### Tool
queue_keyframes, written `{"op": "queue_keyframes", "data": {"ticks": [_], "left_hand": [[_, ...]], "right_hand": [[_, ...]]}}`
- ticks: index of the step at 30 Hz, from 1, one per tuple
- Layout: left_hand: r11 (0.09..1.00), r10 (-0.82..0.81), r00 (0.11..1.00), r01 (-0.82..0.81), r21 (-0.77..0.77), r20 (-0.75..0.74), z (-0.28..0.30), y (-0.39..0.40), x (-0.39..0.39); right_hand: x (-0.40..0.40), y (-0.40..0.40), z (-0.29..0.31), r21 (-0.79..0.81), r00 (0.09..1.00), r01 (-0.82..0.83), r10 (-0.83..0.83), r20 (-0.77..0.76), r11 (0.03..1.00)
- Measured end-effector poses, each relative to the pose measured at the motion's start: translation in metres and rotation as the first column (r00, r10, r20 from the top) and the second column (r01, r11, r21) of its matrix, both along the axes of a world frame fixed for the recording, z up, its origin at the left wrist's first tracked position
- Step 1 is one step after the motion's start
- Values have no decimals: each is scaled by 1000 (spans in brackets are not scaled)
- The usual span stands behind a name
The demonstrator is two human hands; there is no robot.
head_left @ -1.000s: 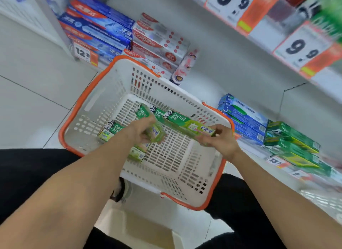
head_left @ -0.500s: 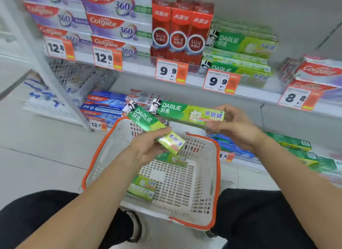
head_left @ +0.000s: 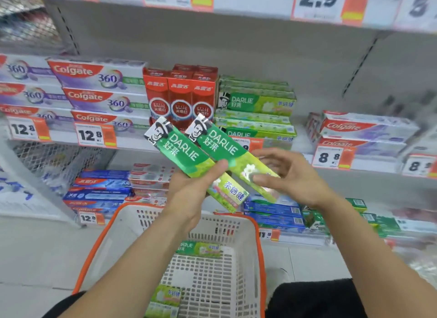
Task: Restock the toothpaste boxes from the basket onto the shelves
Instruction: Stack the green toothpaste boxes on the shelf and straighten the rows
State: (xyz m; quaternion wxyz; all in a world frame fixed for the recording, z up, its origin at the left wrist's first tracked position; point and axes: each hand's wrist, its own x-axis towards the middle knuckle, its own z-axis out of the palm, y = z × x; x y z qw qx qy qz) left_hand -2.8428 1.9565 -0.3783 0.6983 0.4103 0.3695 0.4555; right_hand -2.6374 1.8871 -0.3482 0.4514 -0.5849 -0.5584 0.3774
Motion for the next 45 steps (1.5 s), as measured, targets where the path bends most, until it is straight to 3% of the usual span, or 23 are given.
{"op": "queue_keyframes", "data": {"ticks": [5, 8, 12, 14, 16, 19, 25, 27, 28, 31, 33, 34, 38, 40, 43, 45], "left_hand": [[999, 19, 998, -21, -30, -64, -7, 2, 9], [998, 7, 998, -12, -67, -67, -6, 2, 5], [992, -34, 999, 39, -124, 42, -1, 1, 1], [990, -32, 996, 42, -133, 79, -2, 0, 0], [990, -26, 995, 39, -133, 101, -2, -3, -2], [991, -33, 993, 47, -122, 116, 0, -5, -3], [991, -17, 988, 37, -131, 151, 1, -5, -4], [991, 5, 988, 16, -133, 157, 0, -4, -1], [992, 14, 987, 7, -129, 162, 1, -5, 1], [994, 24, 978, -2, -105, 208, 3, -3, 6], [996, -1, 974, 20, -82, 227, 7, -4, 9], [997, 2, 976, 16, -79, 219, 8, -5, 10], [1000, -20, 988, 24, -20, 152, 12, -16, 17], [997, -42, 999, 41, 65, 9, 9, -19, 19], [975, 82, 975, -36, 220, -206, 6, -13, 20], [930, 196, 944, -94, 355, -264, 8, -1, 21]], "right_hand": [[44, 13, 47, 245, 930, 158, -228, 290, 957], [67, 42, 57, 270, 819, 242, -345, 458, 932], [76, 82, 34, 274, 683, 327, -426, 593, 905], [73, 94, 20, 239, 655, 358, -425, 624, 903], [72, 102, 10, 318, 618, 333, -460, 637, 888], [75, 113, -5, 466, 587, 343, -573, 572, 816], [57, 114, -16, 597, 534, 415, -715, 451, 687], [33, 100, -6, 676, 563, 376, -735, 377, 634], [18, 88, 0, 654, 639, 344, -678, 363, 674], [-23, 46, 13, 262, 939, 122, -197, 282, 957], [-34, 23, 12, 46, 968, -98, 84, 238, 994], [-35, 16, 9, 12, 957, -150, 143, 252, 989], [-19, 7, 10, 44, 968, -140, 127, 218, 989], [-2, 3, 14, 109, 972, -102, 76, 224, 989], [31, -2, 18, 290, 944, 61, -150, 293, 955], [52, -1, 18, 400, 897, 148, -293, 330, 905]]}}
